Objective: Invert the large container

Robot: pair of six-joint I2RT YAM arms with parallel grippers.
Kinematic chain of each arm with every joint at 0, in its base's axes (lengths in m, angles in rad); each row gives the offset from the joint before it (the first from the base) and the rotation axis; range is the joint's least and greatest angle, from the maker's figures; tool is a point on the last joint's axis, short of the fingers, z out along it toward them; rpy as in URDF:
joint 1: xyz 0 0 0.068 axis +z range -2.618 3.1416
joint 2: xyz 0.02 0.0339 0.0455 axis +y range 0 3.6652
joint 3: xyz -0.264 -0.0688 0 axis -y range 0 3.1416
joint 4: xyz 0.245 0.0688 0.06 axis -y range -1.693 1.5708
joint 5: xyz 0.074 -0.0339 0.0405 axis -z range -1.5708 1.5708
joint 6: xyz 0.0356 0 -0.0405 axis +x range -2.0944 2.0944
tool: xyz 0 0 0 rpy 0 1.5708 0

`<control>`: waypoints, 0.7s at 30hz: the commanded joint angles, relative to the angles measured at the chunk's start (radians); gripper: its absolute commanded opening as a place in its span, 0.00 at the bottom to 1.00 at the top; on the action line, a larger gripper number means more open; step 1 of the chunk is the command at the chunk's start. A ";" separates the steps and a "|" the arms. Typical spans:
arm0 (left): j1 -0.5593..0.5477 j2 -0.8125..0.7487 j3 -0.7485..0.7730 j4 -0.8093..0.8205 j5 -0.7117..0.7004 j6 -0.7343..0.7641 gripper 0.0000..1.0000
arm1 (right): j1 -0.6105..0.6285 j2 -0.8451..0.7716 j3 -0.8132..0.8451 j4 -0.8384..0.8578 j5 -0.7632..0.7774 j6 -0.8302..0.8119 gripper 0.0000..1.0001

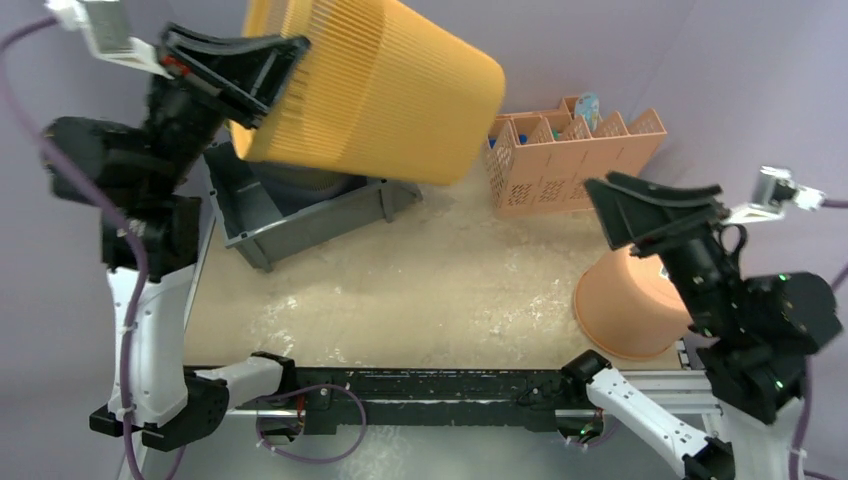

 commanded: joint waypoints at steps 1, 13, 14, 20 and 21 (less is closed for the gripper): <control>-0.005 -0.081 -0.289 0.330 0.076 -0.257 0.00 | -0.003 -0.008 0.017 -0.280 0.185 -0.010 1.00; -0.197 -0.225 -0.770 0.289 -0.080 -0.275 0.00 | -0.003 0.054 -0.006 -0.440 0.239 0.018 1.00; -0.251 -0.221 -0.791 0.281 -0.115 -0.261 0.00 | -0.004 0.060 -0.012 -0.447 0.239 0.022 1.00; -0.529 -0.205 -0.889 0.318 -0.327 -0.198 0.00 | -0.003 0.069 -0.043 -0.456 0.240 0.055 1.00; -0.557 -0.201 -0.889 0.314 -0.354 -0.175 0.00 | -0.002 0.067 -0.048 -0.457 0.241 0.055 1.00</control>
